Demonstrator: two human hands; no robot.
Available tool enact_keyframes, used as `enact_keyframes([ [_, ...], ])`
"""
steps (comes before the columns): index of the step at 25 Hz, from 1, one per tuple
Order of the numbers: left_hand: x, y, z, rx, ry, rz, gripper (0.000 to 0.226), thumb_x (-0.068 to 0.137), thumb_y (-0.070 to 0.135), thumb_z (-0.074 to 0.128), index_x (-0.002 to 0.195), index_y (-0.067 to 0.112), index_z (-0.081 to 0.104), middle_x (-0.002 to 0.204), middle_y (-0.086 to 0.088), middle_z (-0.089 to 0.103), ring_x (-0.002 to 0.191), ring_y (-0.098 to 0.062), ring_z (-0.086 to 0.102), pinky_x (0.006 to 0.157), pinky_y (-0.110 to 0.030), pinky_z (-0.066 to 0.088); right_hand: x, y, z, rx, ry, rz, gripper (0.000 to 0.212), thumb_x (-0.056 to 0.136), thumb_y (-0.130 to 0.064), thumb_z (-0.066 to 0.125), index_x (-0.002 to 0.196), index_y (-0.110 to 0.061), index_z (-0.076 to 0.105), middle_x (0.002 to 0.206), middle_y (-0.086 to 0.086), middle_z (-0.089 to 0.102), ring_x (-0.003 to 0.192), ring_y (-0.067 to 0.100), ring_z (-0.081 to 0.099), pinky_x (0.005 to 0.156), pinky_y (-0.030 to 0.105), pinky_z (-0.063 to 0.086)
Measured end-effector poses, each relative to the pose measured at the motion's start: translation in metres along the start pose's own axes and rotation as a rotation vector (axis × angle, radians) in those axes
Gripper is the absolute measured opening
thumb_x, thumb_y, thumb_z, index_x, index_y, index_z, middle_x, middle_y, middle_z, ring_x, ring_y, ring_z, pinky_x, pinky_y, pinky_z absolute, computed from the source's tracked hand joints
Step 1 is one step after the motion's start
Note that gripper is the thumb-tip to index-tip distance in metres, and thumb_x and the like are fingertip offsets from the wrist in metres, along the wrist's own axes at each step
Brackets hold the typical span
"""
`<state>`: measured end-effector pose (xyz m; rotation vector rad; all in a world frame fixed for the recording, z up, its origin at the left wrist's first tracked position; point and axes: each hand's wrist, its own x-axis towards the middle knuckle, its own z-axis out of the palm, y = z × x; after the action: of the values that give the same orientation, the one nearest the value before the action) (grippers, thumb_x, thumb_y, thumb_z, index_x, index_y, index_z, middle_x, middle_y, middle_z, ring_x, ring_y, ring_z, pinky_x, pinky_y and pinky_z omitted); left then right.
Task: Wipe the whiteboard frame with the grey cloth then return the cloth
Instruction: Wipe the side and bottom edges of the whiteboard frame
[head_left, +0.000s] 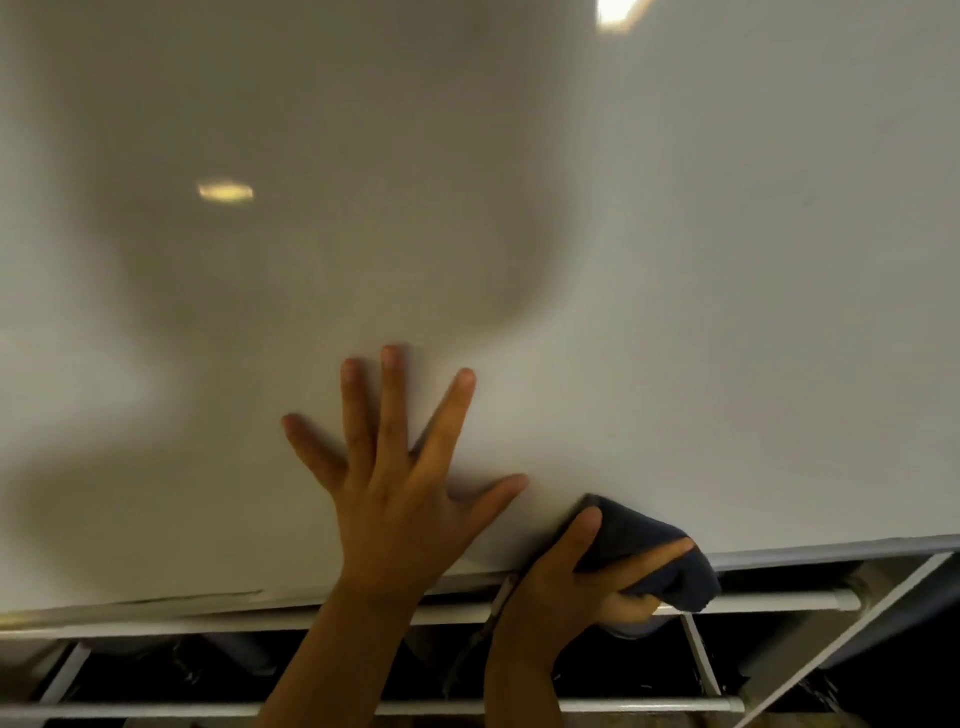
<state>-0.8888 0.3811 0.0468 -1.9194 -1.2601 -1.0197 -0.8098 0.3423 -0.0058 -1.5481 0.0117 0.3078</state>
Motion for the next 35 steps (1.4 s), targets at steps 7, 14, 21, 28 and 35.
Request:
enact_keyframes([
  [7,-0.013,-0.004,-0.010,-0.028,0.024,0.039,0.088,0.076,0.081,0.040,0.146,0.032,0.019,0.152,-0.011,0.016,0.144,-0.033,0.004,0.104,-0.070,0.006,-0.015,0.002,-0.019,0.079,-0.007,-0.016,0.087,0.074,-0.061,0.050,0.144,-0.035,0.005,0.152,0.021,-0.004,0.140,0.035,0.011,0.112,0.049,0.024],
  [14,-0.021,-0.002,-0.024,-0.022,0.004,0.014,0.083,0.079,0.079,0.037,0.146,0.032,0.022,0.152,-0.006,0.013,0.141,-0.031,0.015,0.105,-0.068,0.007,-0.010,-0.001,-0.039,0.040,0.000,-0.002,0.082,0.078,-0.061,0.049,0.144,-0.039,0.006,0.153,0.019,-0.003,0.141,0.034,0.010,0.108,0.040,0.024],
  [21,-0.030,-0.028,-0.019,-0.022,0.005,0.087,0.077,0.081,0.074,0.040,0.145,0.032,0.025,0.150,-0.008,0.017,0.140,-0.029,0.018,0.104,-0.069,0.007,-0.015,0.006,-0.028,0.103,0.024,-0.051,0.078,0.085,-0.047,0.053,0.146,-0.028,0.008,0.152,0.023,-0.001,0.141,0.034,0.006,0.107,0.025,0.014],
  [28,-0.044,-0.075,-0.018,0.039,0.008,0.071,0.081,0.079,0.079,0.037,0.146,0.034,0.021,0.154,-0.009,0.016,0.143,-0.030,0.007,0.104,-0.069,0.002,-0.069,0.025,0.005,0.180,0.012,-0.024,0.078,0.085,-0.044,0.056,0.145,-0.030,0.008,0.151,0.018,0.003,0.138,0.032,0.019,0.108,0.034,0.026],
  [35,-0.055,-0.152,-0.022,0.003,0.044,0.157,0.084,0.078,0.078,0.042,0.145,0.032,0.023,0.153,-0.004,0.008,0.145,-0.023,-0.006,0.105,-0.069,0.007,-0.154,0.047,0.039,0.170,-0.021,-0.010,0.084,0.076,-0.051,0.051,0.145,-0.028,0.008,0.150,0.021,0.007,0.135,0.034,0.024,0.105,0.035,0.029],
])
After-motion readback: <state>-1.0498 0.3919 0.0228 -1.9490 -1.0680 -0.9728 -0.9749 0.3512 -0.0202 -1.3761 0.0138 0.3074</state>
